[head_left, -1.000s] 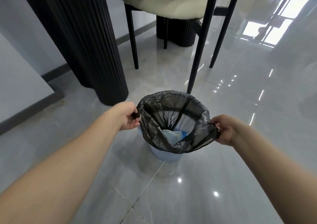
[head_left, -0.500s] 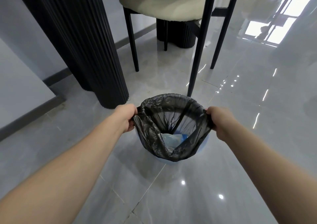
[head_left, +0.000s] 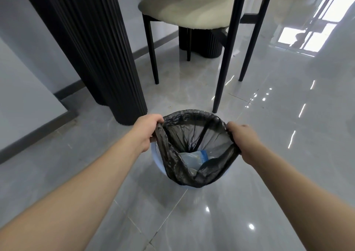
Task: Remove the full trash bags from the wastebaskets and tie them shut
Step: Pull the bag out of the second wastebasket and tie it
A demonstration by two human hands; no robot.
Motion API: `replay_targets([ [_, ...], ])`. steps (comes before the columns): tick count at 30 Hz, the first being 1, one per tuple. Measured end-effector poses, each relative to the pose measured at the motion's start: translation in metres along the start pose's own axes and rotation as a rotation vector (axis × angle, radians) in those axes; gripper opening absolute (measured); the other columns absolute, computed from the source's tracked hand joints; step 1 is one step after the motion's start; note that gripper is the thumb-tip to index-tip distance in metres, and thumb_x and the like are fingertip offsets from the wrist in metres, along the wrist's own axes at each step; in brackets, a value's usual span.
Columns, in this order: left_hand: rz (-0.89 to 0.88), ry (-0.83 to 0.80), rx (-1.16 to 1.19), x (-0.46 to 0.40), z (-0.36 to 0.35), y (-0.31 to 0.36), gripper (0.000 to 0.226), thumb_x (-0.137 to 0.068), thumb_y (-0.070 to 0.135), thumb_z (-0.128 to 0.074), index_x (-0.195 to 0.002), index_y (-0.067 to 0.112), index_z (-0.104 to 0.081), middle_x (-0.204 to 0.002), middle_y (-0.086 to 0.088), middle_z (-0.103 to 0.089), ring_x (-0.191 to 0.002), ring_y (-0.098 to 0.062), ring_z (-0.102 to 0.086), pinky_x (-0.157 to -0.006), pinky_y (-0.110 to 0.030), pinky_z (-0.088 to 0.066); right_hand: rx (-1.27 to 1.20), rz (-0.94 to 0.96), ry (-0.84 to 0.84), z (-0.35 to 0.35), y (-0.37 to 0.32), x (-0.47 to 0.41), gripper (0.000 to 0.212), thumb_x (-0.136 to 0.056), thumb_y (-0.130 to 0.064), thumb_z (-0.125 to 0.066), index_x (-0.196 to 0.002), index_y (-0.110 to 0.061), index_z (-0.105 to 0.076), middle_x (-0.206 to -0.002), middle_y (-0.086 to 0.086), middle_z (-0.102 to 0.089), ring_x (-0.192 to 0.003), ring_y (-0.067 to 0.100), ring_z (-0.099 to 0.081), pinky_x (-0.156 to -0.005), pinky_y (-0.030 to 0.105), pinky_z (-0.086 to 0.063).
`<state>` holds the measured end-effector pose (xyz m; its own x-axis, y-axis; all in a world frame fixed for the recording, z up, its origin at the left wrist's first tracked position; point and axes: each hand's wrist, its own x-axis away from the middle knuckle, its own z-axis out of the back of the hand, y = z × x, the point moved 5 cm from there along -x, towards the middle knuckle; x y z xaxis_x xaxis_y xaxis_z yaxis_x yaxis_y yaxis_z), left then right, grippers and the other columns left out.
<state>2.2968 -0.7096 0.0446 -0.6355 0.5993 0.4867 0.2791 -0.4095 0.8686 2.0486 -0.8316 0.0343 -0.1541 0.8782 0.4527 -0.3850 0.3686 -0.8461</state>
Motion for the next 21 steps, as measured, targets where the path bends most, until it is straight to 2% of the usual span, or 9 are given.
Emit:
replay_targets([
  [3,-0.093,0.026,0.106,0.002,0.003,0.007,0.007,-0.074,0.009,-0.056,-0.072,0.015,-0.054,-0.066,-0.003,-0.048,-0.062,-0.018,-0.048,-0.063,-0.033,-0.039,0.035,-0.026,-0.018,0.001,0.006,-0.005,0.015,-0.082,-0.015,-0.063,-0.086,-0.001,-0.066,-0.075,0.014,-0.053,-0.066,0.027,-0.051,-0.06,0.036,-0.045],
  [4,-0.119,0.036,0.131,0.003,0.004,0.009,0.007,-0.074,0.01,-0.056,-0.07,0.015,-0.053,-0.067,-0.003,-0.048,-0.063,-0.018,-0.048,-0.064,-0.033,-0.039,0.03,-0.012,-0.017,0.002,0.005,-0.007,0.017,-0.083,-0.013,-0.063,-0.09,0.002,-0.068,-0.076,0.014,-0.055,-0.066,0.026,-0.052,-0.061,0.034,-0.045],
  [6,-0.177,0.049,0.163,0.005,0.005,0.013,0.008,-0.073,0.01,-0.057,-0.068,0.014,-0.051,-0.068,-0.004,-0.046,-0.067,-0.019,-0.046,-0.064,-0.033,-0.037,0.006,0.021,-0.015,0.004,0.001,-0.008,0.014,-0.087,-0.013,-0.062,-0.092,-0.003,-0.071,-0.07,0.009,-0.061,-0.059,0.024,-0.056,-0.056,0.026,-0.048],
  [9,-0.289,0.122,0.134,0.007,0.009,0.018,0.012,-0.071,0.01,-0.057,-0.063,0.011,-0.047,-0.067,-0.008,-0.038,-0.069,-0.02,-0.039,-0.065,-0.034,-0.031,-0.037,0.072,-0.006,0.007,-0.009,-0.009,0.015,-0.09,-0.018,-0.057,-0.083,-0.009,-0.067,-0.07,0.005,-0.059,-0.061,0.016,-0.053,-0.052,0.023,-0.041],
  [11,-0.376,0.199,0.054,0.009,0.012,0.023,0.019,-0.071,0.01,-0.058,-0.06,0.01,-0.042,-0.065,-0.008,-0.03,-0.065,-0.02,-0.032,-0.063,-0.034,-0.027,-0.092,0.072,0.015,0.01,-0.01,-0.012,0.019,-0.088,-0.018,-0.05,-0.082,-0.003,-0.059,-0.079,0.008,-0.05,-0.072,0.02,-0.046,-0.064,0.041,-0.046],
  [12,-0.414,0.216,0.023,0.01,0.013,0.026,0.025,-0.072,0.011,-0.058,-0.058,0.011,-0.038,-0.063,-0.007,-0.027,-0.063,-0.02,-0.03,-0.061,-0.033,-0.025,-0.12,0.06,0.012,0.009,-0.01,-0.013,0.019,-0.086,-0.019,-0.048,-0.083,-0.002,-0.055,-0.083,0.008,-0.047,-0.077,0.022,-0.043,-0.078,0.052,-0.048],
  [13,-0.436,0.21,0.015,0.011,0.013,0.027,0.028,-0.073,0.011,-0.058,-0.057,0.011,-0.036,-0.063,-0.007,-0.025,-0.062,-0.019,-0.028,-0.06,-0.033,-0.024,-0.16,0.048,-0.002,0.008,-0.009,-0.013,0.016,-0.083,-0.021,-0.046,-0.085,-0.007,-0.053,-0.086,0.009,-0.045,-0.08,0.023,-0.042,-0.086,0.055,-0.047],
  [17,-0.295,0.089,0.15,0.01,0.005,0.022,0.011,-0.08,0.008,-0.055,-0.072,0.009,-0.048,-0.07,-0.009,-0.039,-0.068,-0.019,-0.041,-0.064,-0.033,-0.033,-0.367,0.026,-0.065,0.002,-0.006,-0.014,0.015,-0.082,-0.022,-0.048,-0.089,-0.01,-0.054,-0.085,0.01,-0.048,-0.077,0.024,-0.047,-0.074,0.037,-0.043],
  [21,-0.149,-0.017,0.239,0.009,0.0,0.018,0.005,-0.082,0.011,-0.052,-0.079,0.01,-0.056,-0.076,-0.01,-0.055,-0.074,-0.024,-0.054,-0.069,-0.035,-0.043,-0.404,0.053,-0.149,0.002,-0.003,-0.019,0.017,-0.085,-0.021,-0.06,-0.092,-0.005,-0.06,-0.077,0.008,-0.061,-0.06,0.014,-0.059,-0.059,0.026,-0.05],
])
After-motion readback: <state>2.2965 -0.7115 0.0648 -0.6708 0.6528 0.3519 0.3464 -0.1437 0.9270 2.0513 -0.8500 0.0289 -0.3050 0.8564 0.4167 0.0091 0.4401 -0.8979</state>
